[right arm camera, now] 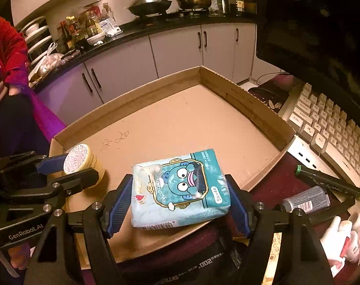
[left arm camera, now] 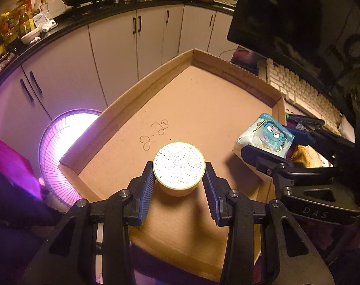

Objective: Organize objects
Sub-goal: 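Carry the jar and tissue pack over the cardboard tray and open both tools, then grasp the black snack bag with the left tool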

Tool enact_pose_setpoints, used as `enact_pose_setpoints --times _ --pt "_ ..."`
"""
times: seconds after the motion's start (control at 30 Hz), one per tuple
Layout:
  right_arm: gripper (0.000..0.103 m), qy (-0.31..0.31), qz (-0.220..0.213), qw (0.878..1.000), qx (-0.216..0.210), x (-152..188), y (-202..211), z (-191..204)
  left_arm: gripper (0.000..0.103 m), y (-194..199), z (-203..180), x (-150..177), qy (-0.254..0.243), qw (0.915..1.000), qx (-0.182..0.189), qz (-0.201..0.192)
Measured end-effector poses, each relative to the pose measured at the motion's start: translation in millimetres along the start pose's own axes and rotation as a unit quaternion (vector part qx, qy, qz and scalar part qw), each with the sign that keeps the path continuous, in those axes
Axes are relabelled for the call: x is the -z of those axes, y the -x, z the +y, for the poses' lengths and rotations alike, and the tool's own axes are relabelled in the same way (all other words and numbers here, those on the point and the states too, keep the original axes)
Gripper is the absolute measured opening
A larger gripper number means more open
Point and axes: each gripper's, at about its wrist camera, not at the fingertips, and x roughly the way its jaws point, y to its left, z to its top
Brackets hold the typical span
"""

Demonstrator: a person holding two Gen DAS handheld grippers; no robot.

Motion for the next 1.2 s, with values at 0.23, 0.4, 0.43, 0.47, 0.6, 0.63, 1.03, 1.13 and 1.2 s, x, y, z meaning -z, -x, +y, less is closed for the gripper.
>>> enact_pose_setpoints --times 0.23,0.4,0.43,0.47,0.6,0.63,1.03,1.13,1.2 --pt "0.075 0.015 0.001 1.0 0.017 3 -5 3 0.04 -9 0 2 -0.003 0.9999 -0.008 0.01" --pt "0.077 0.006 -0.004 1.0 0.008 2 -3 2 0.041 -7 2 1 0.001 0.9999 -0.006 0.011" --pt "0.077 0.004 -0.006 1.0 0.004 2 -2 2 0.041 -6 3 1 0.005 0.9999 -0.003 0.01" --pt "0.078 0.004 -0.009 1.0 0.003 1 0 1 0.041 -4 4 0 0.009 0.9999 -0.001 0.008" --pt "0.078 -0.001 -0.015 1.0 -0.006 -1 9 1 0.055 9 8 0 0.025 0.9996 -0.003 -0.01" --pt "0.078 -0.005 -0.017 1.0 -0.01 -1 12 -1 0.055 13 8 0 0.026 0.9995 -0.004 -0.017" --pt "0.078 -0.073 -0.061 0.995 0.005 50 88 -29 0.06 67 -45 20 -0.019 0.9961 0.055 -0.067" --pt "0.078 -0.09 -0.055 0.994 0.016 76 106 -40 0.06 69 -79 31 -0.058 0.9928 0.09 -0.054" --pt "0.078 -0.106 -0.052 0.993 0.02 93 116 -48 0.06 67 -95 35 -0.081 0.9905 0.103 -0.043"
